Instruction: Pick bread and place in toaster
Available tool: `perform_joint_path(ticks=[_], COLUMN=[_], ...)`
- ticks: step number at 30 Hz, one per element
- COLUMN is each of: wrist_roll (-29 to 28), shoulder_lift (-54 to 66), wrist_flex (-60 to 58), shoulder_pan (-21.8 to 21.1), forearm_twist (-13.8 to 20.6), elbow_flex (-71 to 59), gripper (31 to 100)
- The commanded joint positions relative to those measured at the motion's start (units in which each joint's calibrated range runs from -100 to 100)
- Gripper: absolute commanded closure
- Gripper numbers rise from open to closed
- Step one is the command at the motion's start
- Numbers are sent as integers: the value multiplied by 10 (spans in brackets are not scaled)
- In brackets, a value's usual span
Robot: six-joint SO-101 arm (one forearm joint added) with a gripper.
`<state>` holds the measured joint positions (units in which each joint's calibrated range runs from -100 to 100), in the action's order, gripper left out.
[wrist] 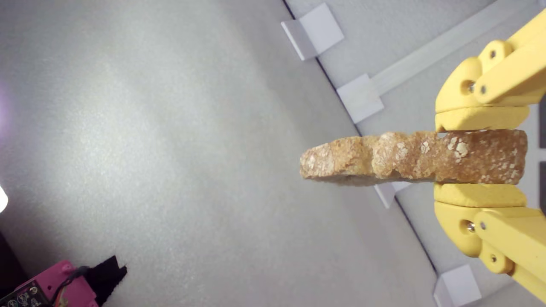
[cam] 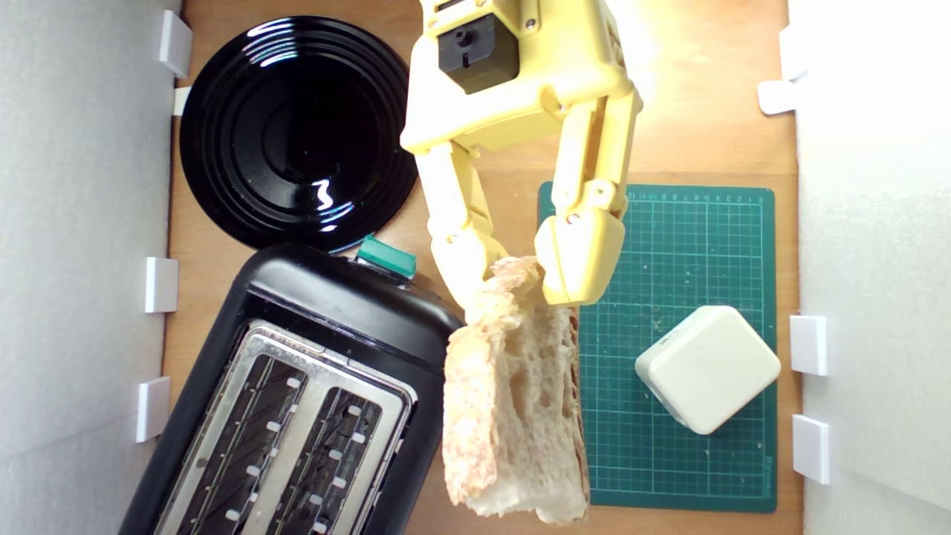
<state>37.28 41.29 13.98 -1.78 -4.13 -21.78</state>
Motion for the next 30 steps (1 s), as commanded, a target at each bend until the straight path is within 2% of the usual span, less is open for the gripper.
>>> perform_joint_path(ticks=[1, 3, 7, 22, 30], wrist_roll=[16, 17, 45, 74, 117], shoulder_lift=[-1, -3, -14, -91, -110], wrist_flex=[62, 85, 133, 364, 479], shoulder_pan=[31, 33, 59, 142, 195], forearm_twist=[-3, 6, -3, 6, 6], elbow_flex=[108, 141, 177, 427, 501], gripper=[707, 707, 707, 707, 707])
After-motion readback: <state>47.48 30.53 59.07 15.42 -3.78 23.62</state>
